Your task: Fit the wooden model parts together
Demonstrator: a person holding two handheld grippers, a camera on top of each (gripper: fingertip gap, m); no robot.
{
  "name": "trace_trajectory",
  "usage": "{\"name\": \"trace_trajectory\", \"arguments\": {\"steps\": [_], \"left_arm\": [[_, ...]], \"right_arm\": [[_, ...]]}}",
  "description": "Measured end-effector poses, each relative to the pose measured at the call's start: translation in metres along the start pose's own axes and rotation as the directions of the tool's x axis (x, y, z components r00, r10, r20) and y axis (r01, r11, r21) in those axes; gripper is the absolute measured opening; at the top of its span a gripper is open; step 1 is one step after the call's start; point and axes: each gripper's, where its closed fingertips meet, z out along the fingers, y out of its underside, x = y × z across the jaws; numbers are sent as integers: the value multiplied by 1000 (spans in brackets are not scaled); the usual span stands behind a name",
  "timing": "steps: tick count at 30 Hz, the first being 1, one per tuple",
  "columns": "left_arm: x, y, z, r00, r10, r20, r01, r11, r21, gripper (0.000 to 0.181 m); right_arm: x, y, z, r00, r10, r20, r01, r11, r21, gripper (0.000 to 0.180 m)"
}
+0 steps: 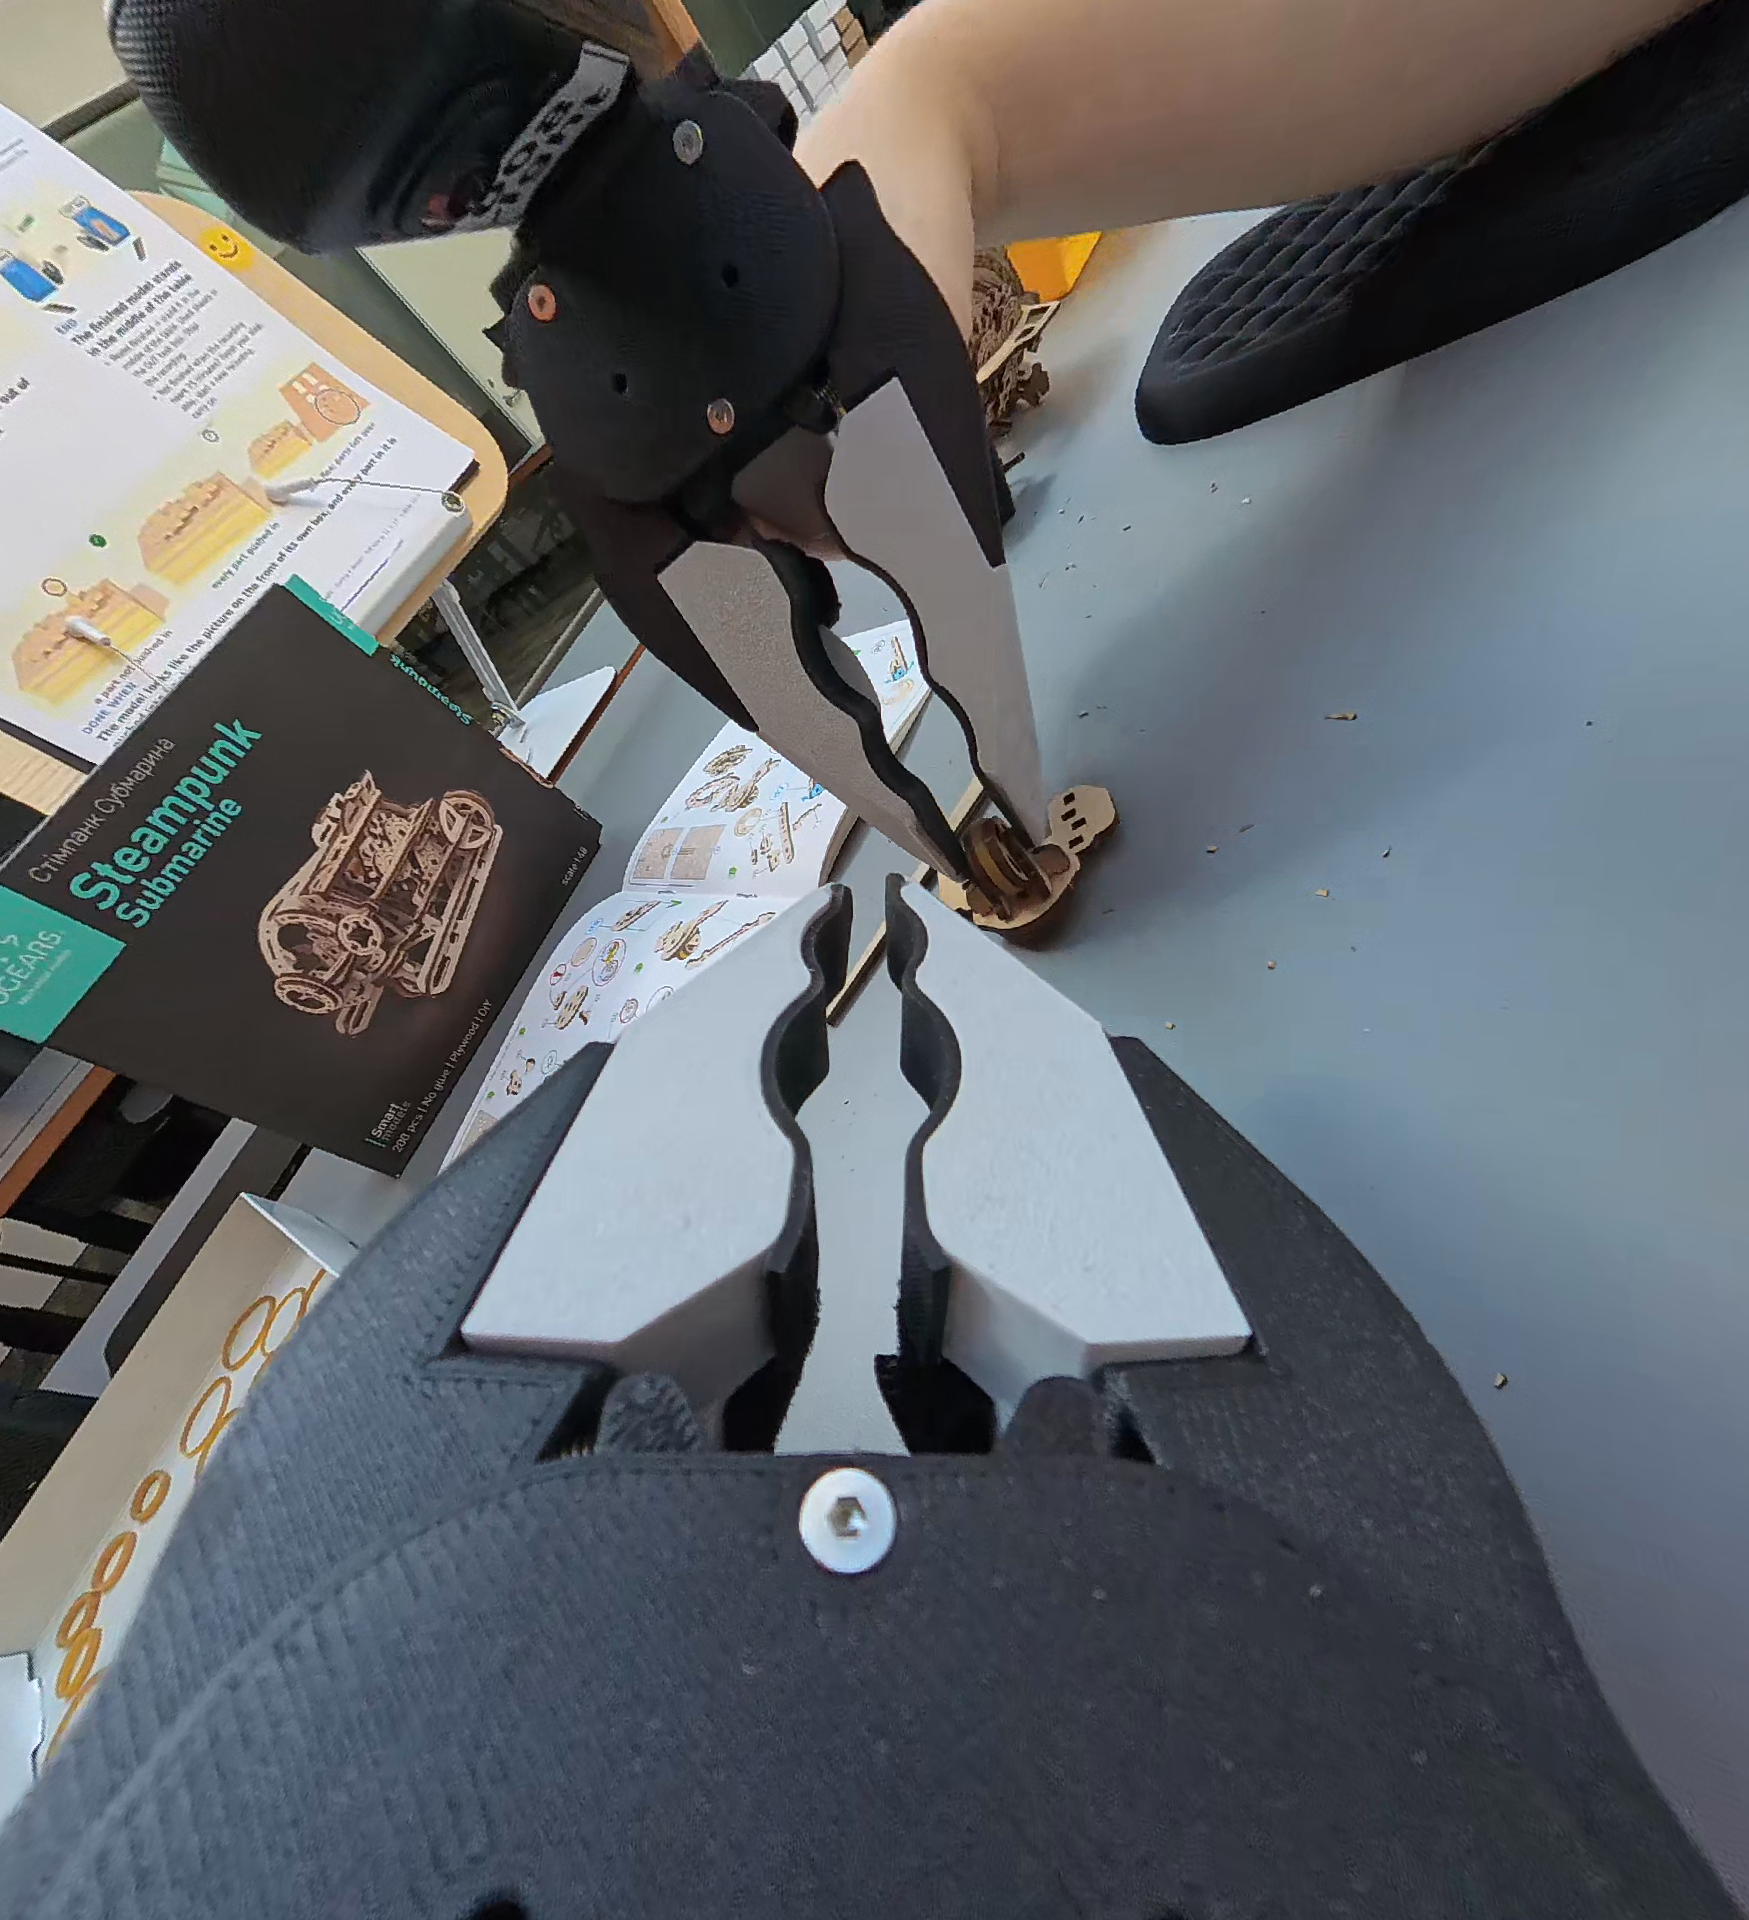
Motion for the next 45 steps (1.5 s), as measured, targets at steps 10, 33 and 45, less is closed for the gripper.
{"name": "trace_trajectory", "arguments": {"steps": [10, 33, 45], "left_arm": [[-3, 0, -3, 1000, -9, 19, 9, 1000, 0, 5], [-48, -22, -39, 969, -121, 214, 86, 982, 168, 0], [-60, -20, -46, 949, -182, 256, 134, 972, 193, 1]], "right_arm": [[-1, 3, 3, 998, -53, 47, 63, 965, -255, 14], [3, -3, -1, 999, -44, 24, 49, 936, -350, 12], [5, 7, 5, 1000, 7, 21, 1, 925, -379, 12]]}}
